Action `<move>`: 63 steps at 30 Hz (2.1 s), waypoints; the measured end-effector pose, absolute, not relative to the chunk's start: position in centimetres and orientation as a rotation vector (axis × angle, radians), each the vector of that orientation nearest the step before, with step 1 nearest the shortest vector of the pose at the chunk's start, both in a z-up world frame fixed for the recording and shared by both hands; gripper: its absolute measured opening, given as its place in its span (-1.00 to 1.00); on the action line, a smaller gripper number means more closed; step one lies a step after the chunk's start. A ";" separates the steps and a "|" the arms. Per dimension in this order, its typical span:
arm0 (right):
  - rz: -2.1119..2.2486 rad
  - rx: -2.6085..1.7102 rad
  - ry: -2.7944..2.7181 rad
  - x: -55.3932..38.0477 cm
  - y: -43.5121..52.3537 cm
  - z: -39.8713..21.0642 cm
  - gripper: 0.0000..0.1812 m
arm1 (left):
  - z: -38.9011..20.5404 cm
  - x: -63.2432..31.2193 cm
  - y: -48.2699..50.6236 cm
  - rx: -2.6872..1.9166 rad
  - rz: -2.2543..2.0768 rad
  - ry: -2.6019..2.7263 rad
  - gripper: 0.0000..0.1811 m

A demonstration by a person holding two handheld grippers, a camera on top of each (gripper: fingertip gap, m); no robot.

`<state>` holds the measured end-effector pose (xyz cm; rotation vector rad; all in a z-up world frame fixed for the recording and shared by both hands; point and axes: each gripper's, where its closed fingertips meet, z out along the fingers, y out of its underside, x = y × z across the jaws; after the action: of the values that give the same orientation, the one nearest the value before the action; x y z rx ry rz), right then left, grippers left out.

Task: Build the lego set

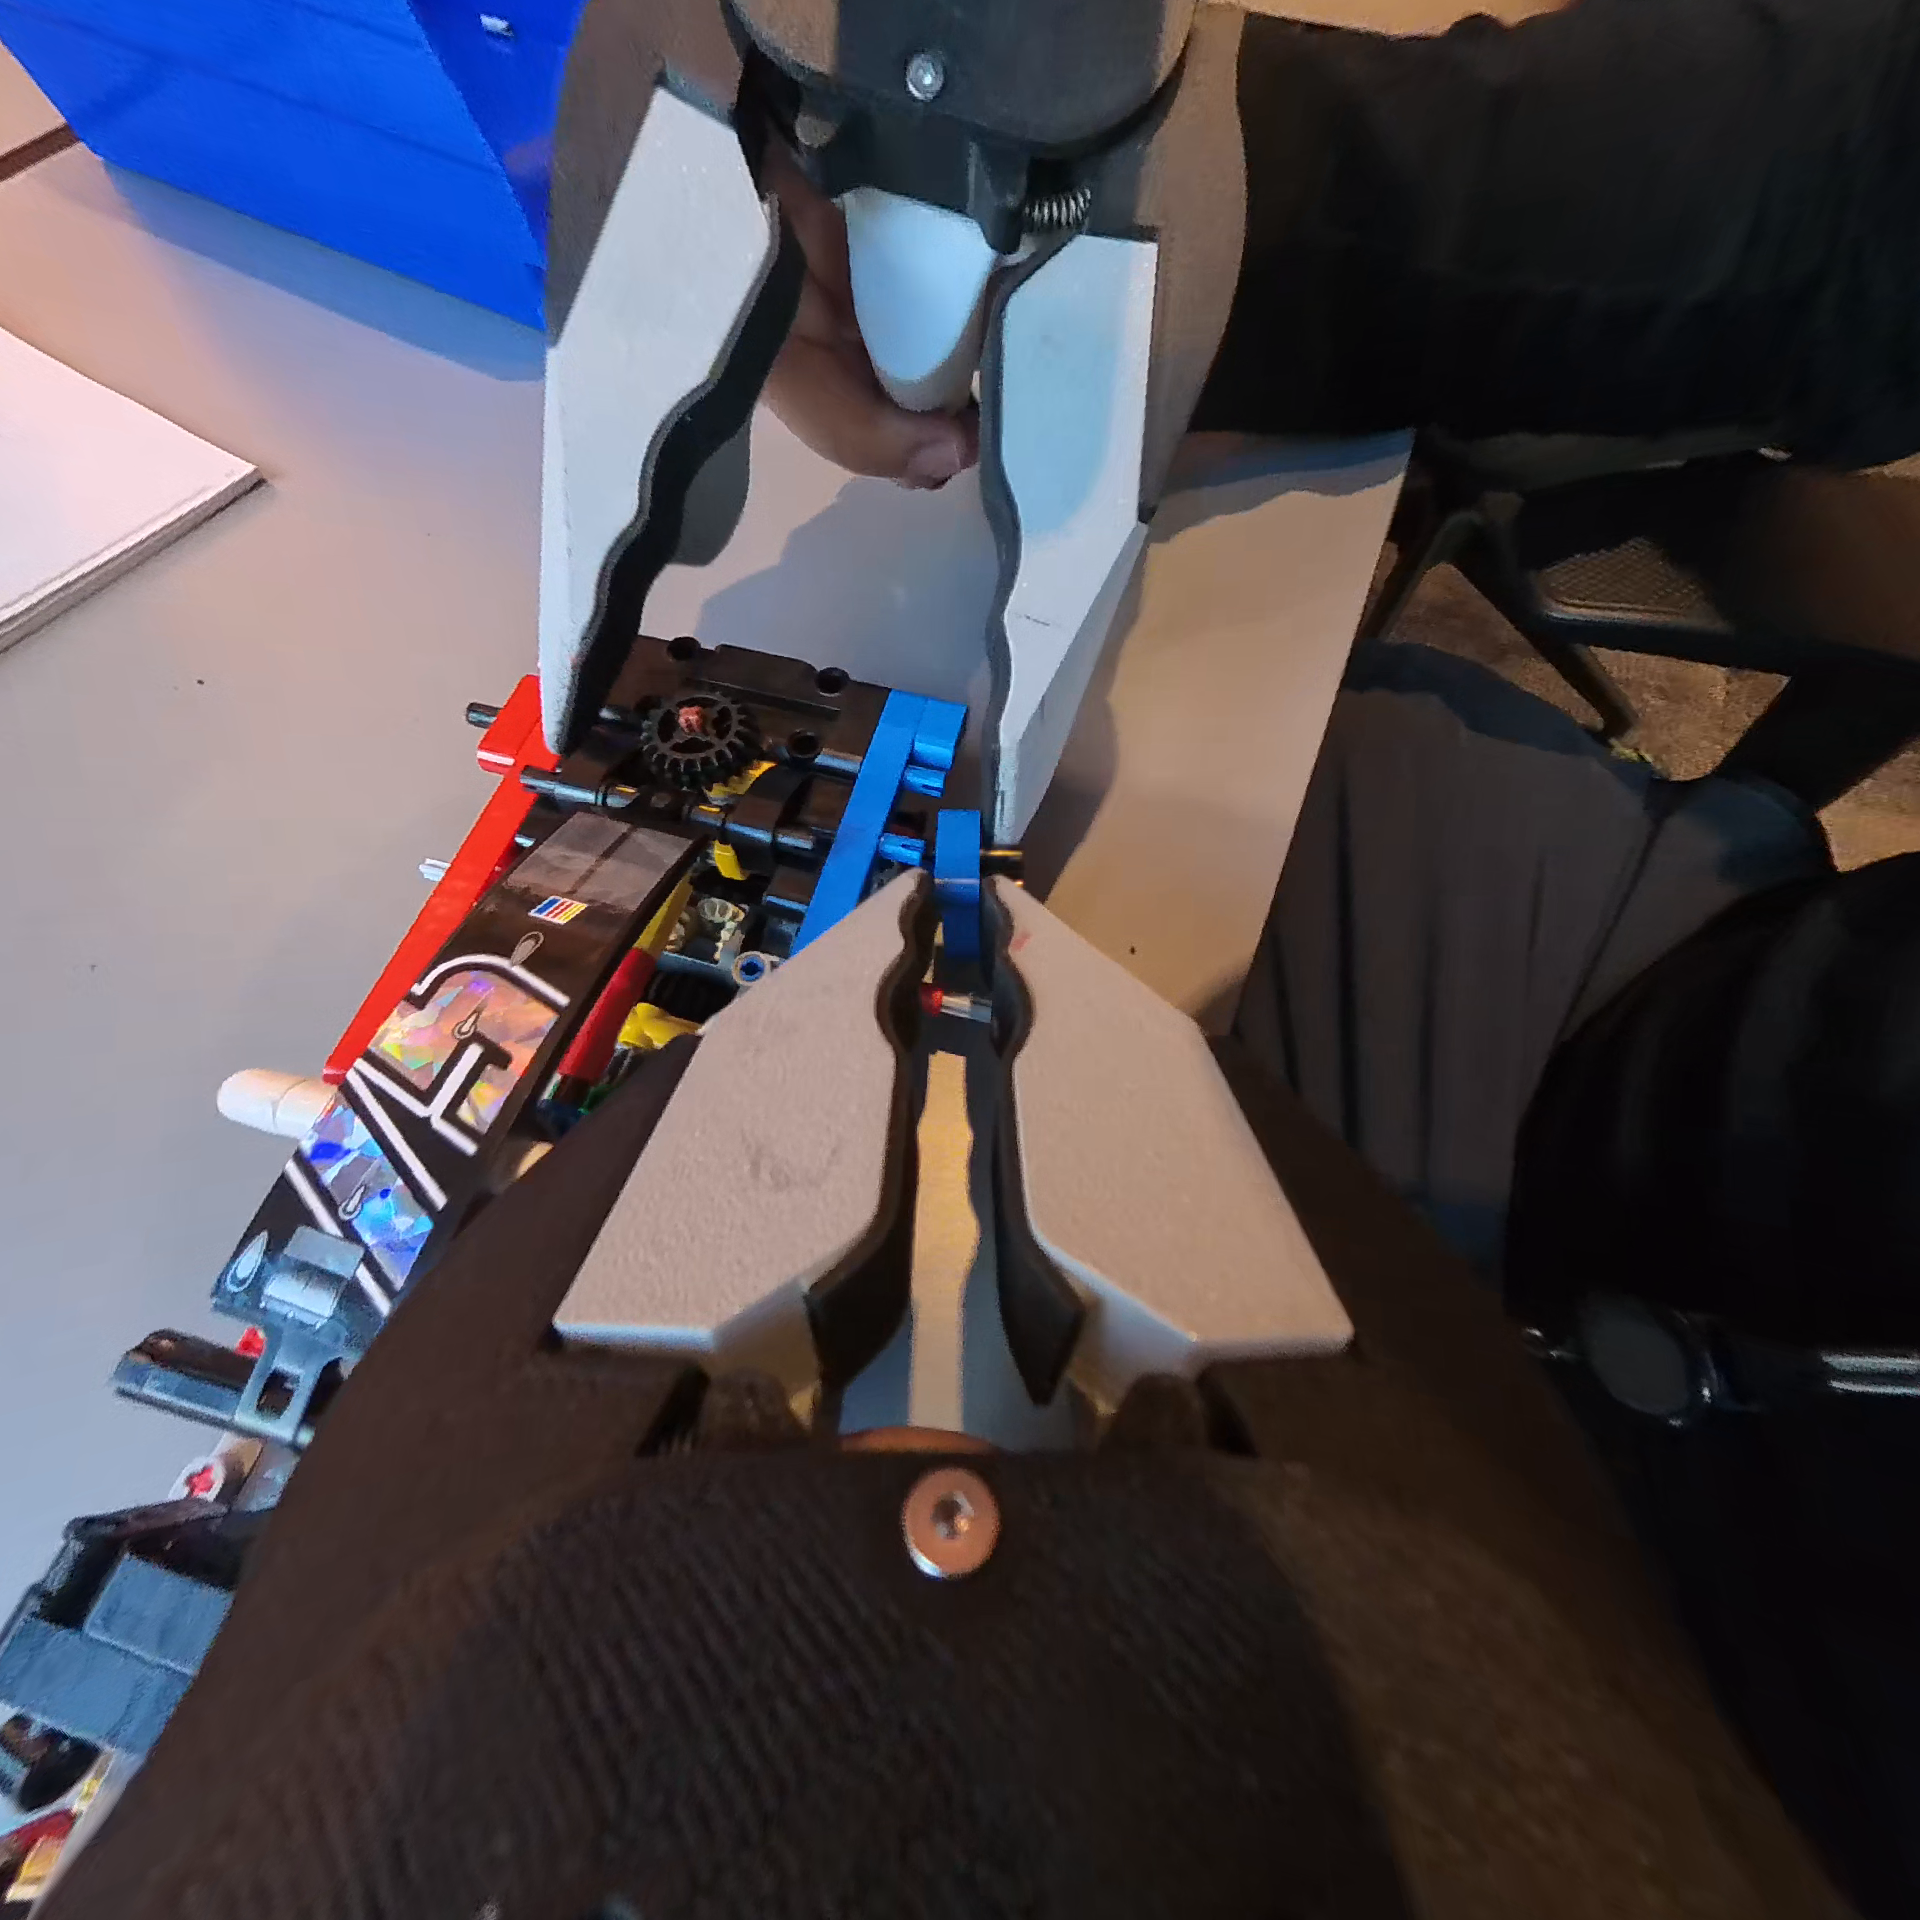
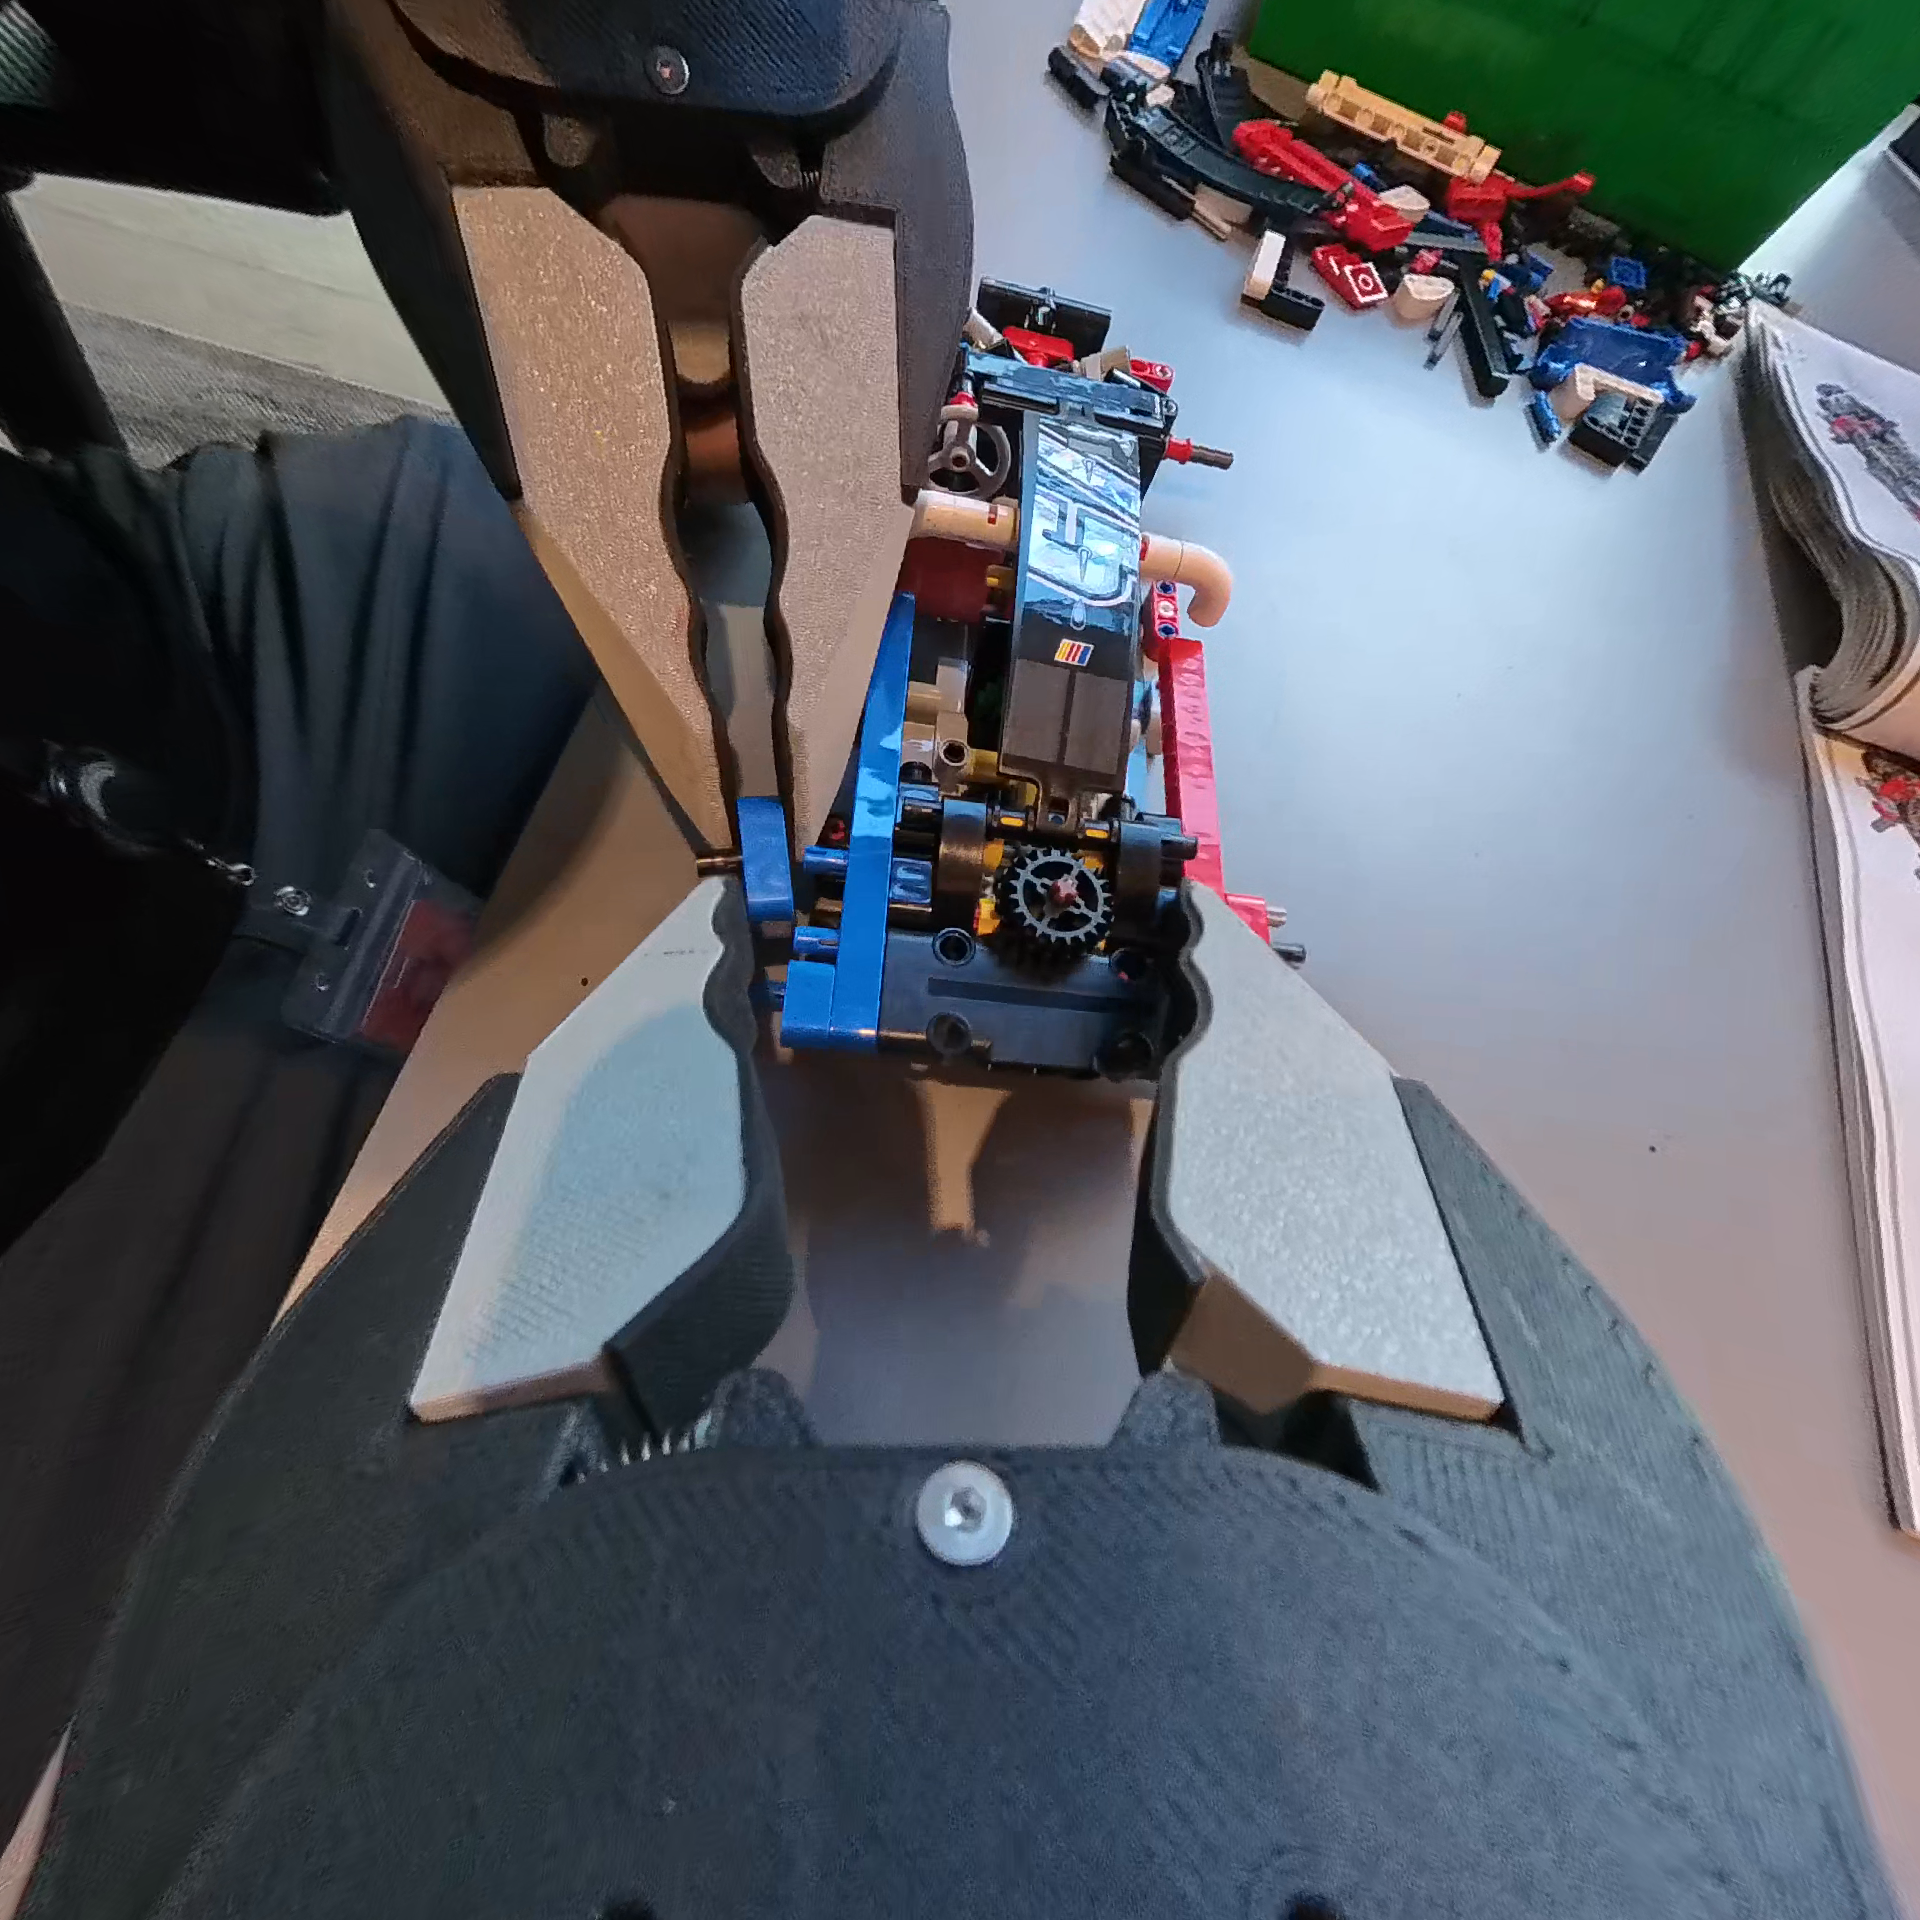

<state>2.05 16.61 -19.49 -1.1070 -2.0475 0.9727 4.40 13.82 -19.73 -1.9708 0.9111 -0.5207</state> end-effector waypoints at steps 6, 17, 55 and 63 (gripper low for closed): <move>0.994 -1.069 -2.023 2.1 16.5 -19.5 -0.21 | -19.8 4.4 14.0 -1.970 -0.510 0.898 -0.93; 1.007 -1.043 -1.988 2.3 16.5 -19.5 -0.18 | -19.7 4.7 13.9 -1.946 -0.451 0.960 -0.94; 1.111 -1.075 -2.069 5.1 13.7 -19.1 -0.95 | -19.1 4.8 13.6 -1.908 -0.421 0.934 -0.84; 1.044 -1.178 -2.024 5.0 14.3 -18.8 -0.96 | -18.6 4.0 14.3 -1.927 -0.261 0.923 -0.82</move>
<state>5.02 14.26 -18.84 -1.1785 -2.0240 1.0441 3.98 14.34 -18.62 -1.9274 0.9235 -0.2608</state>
